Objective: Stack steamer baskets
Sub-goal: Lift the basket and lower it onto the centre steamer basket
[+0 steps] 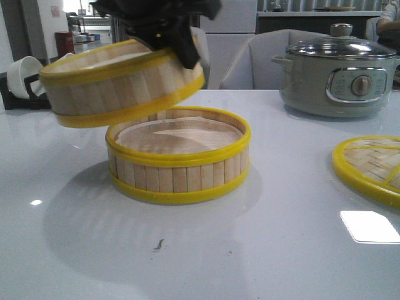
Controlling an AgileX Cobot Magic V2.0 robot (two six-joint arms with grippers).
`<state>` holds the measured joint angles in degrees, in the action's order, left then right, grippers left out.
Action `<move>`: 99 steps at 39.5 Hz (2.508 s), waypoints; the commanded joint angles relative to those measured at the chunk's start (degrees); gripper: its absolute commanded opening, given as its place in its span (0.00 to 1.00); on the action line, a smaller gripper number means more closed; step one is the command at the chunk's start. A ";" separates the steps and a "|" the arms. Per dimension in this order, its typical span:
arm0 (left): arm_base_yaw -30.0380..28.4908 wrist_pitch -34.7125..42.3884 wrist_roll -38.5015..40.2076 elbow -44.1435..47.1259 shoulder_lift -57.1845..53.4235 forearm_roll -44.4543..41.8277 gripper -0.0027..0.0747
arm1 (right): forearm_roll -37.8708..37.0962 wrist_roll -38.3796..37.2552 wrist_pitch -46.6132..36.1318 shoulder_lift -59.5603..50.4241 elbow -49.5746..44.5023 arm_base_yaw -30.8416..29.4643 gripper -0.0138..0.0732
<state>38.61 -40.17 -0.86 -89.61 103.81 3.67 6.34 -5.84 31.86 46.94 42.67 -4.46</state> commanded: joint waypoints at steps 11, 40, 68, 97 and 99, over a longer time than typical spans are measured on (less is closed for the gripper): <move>4.21 2.58 -0.12 -13.06 7.38 -0.83 0.14 | 0.50 0.27 -4.70 -0.26 2.05 -0.11 0.67; 4.21 -2.37 -0.12 -15.60 11.77 1.71 0.14 | 0.54 0.27 -4.65 -0.26 2.05 -0.11 0.67; 4.21 -4.95 -0.12 -15.60 11.77 4.48 0.14 | 0.54 0.27 -4.65 -0.26 2.05 -0.11 0.67; 4.21 -11.06 -0.12 -21.24 11.77 4.48 0.14 | 0.54 0.27 -4.65 -0.26 2.05 -0.11 0.67; 4.21 -10.96 -0.12 -20.97 11.77 4.48 0.14 | 0.54 0.27 -4.65 -0.26 2.05 -0.11 0.67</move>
<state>42.51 -53.56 -1.20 -108.76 119.49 7.00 6.57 -5.87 31.66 46.94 42.67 -4.46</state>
